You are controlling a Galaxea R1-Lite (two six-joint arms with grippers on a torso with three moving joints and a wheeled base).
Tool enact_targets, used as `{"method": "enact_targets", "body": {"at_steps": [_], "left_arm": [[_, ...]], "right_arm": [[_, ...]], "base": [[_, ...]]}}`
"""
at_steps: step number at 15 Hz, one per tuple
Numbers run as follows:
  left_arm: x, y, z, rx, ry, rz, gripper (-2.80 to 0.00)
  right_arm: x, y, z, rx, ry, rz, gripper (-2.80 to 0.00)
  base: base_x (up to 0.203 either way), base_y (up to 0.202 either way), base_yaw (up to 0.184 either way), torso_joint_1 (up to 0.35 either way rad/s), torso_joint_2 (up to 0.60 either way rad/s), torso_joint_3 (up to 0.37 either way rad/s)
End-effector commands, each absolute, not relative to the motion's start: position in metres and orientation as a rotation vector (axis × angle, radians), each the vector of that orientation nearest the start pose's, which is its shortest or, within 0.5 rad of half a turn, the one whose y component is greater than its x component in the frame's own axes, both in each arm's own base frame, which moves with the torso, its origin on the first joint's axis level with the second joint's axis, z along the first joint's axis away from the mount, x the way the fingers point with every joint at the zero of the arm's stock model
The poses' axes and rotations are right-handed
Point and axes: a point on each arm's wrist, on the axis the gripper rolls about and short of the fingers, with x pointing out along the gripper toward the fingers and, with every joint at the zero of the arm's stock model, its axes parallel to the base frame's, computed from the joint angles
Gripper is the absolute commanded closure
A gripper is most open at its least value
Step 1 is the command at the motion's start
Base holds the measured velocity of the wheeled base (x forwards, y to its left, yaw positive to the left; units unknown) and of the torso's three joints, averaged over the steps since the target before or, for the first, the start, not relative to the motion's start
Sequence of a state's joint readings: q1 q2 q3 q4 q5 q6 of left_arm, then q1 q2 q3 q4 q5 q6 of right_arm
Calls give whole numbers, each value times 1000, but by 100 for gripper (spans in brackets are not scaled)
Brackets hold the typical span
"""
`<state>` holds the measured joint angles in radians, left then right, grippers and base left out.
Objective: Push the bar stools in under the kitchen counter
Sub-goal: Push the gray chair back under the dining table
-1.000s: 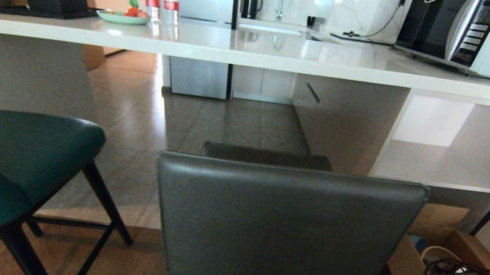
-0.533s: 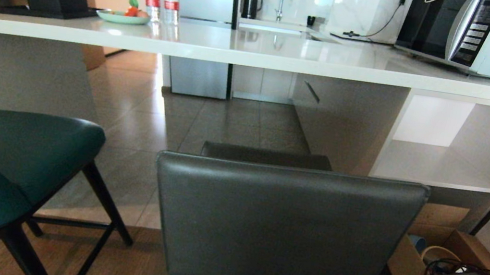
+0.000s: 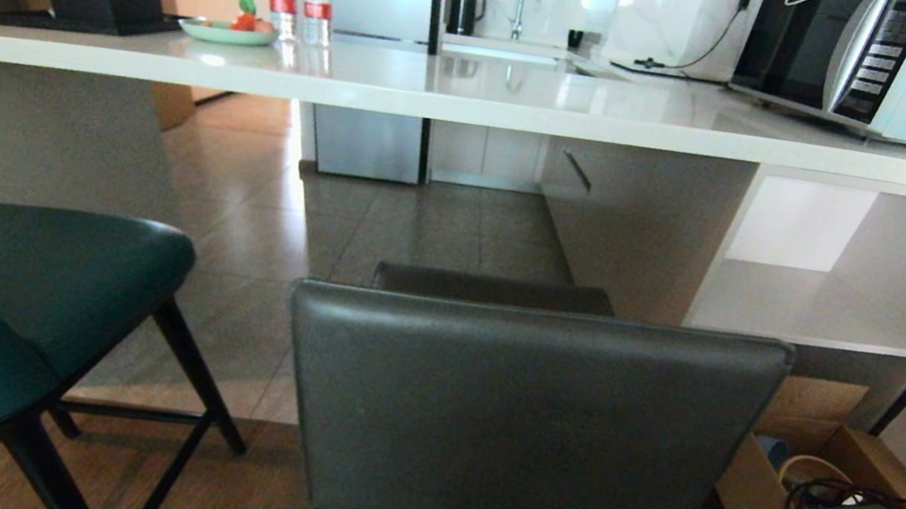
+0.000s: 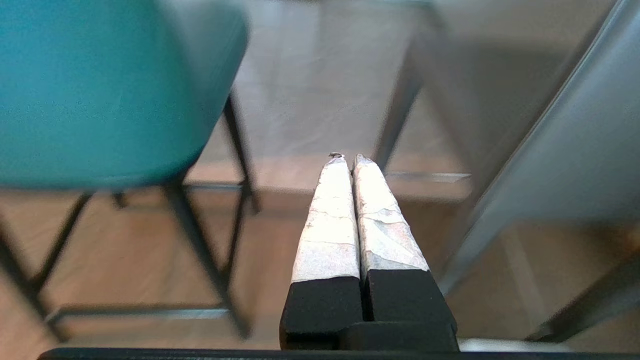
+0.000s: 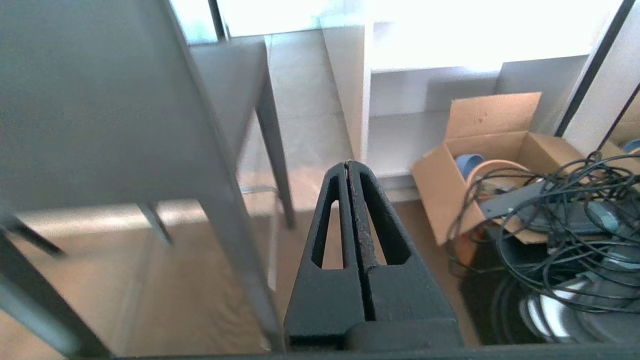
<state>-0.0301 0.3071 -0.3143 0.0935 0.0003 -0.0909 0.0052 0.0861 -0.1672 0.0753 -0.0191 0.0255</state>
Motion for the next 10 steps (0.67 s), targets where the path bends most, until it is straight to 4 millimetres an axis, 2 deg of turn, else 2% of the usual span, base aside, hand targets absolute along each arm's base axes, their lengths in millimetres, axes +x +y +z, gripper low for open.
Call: {"method": "enact_targets", "body": {"at_steps": [1, 3, 6, 8, 10], "left_arm": [[32, -3, 194, -115, 196, -69, 0], [66, -12, 210, -126, 242, -170, 0], [121, -33, 212, -124, 277, -261, 0], [151, -46, 199, -125, 294, -303, 0], [169, -59, 178, -122, 330, -367, 0]], "right_arm": [[-14, 0, 147, 69, 75, -6, 0], [5, 1, 170, 109, 151, 42, 0], [55, 4, 193, 131, 218, 117, 0], [93, 7, 202, 136, 208, 146, 0], [123, 9, 199, 124, 247, 185, 0]], "base": [[0, 0, 0, 0, 0, 0], [0, 0, 0, 0, 0, 0], [0, 0, 0, 0, 0, 0], [0, 0, 0, 0, 0, 0], [0, 0, 0, 0, 0, 0]]}}
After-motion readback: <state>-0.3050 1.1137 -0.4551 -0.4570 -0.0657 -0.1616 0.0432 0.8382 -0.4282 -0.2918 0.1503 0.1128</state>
